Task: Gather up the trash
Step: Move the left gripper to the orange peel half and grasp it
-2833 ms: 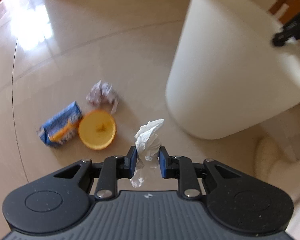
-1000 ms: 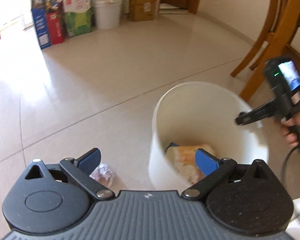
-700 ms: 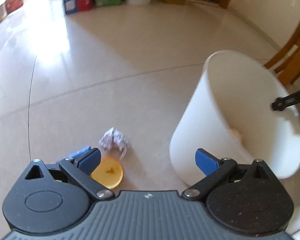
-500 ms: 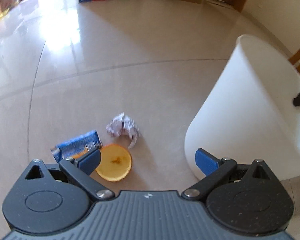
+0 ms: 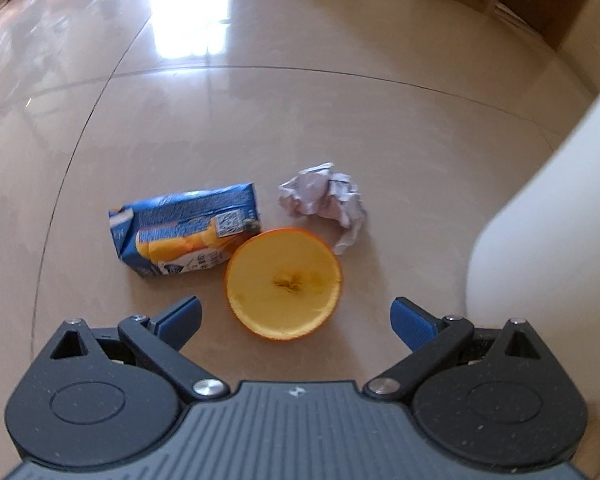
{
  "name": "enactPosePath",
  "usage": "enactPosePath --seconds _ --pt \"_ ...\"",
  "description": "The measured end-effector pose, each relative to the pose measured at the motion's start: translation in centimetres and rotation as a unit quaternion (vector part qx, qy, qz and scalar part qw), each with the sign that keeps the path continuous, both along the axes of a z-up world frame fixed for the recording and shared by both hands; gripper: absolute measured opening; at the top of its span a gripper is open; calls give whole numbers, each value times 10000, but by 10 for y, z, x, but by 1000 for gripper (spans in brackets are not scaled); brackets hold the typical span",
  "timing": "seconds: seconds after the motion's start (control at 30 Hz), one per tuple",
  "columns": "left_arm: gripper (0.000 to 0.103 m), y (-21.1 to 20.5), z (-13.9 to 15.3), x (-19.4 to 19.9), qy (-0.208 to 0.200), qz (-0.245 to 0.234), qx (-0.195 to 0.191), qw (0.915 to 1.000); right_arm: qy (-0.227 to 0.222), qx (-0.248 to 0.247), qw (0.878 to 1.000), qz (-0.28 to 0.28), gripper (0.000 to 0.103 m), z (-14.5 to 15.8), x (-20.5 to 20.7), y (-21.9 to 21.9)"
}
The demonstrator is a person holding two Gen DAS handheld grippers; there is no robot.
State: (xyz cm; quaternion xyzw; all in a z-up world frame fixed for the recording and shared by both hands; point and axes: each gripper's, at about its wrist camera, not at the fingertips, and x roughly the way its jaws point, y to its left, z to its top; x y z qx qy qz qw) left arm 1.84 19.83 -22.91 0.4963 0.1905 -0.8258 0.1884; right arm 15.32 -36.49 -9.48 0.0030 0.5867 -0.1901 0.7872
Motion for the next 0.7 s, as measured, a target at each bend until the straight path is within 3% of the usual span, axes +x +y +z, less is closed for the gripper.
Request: enactPosePath --seconds 0.13,0.37,0.5,0.7 --pt "100 -5 -16 -3 51 331 54 9994 3 9 10000 -36 22 0 0 0" --pt "100 3 -32 -17 -55 200 -225 9995 12 -24 10000 -46 23 -2 2 1" --pt "99 0 -39 -21 -104 356 -229 9990 7 -25 10000 -55 23 -1 2 1" --pt "90 -7 -49 -28 -146 577 -193 9980 7 -21 10000 -67 23 -2 3 1"
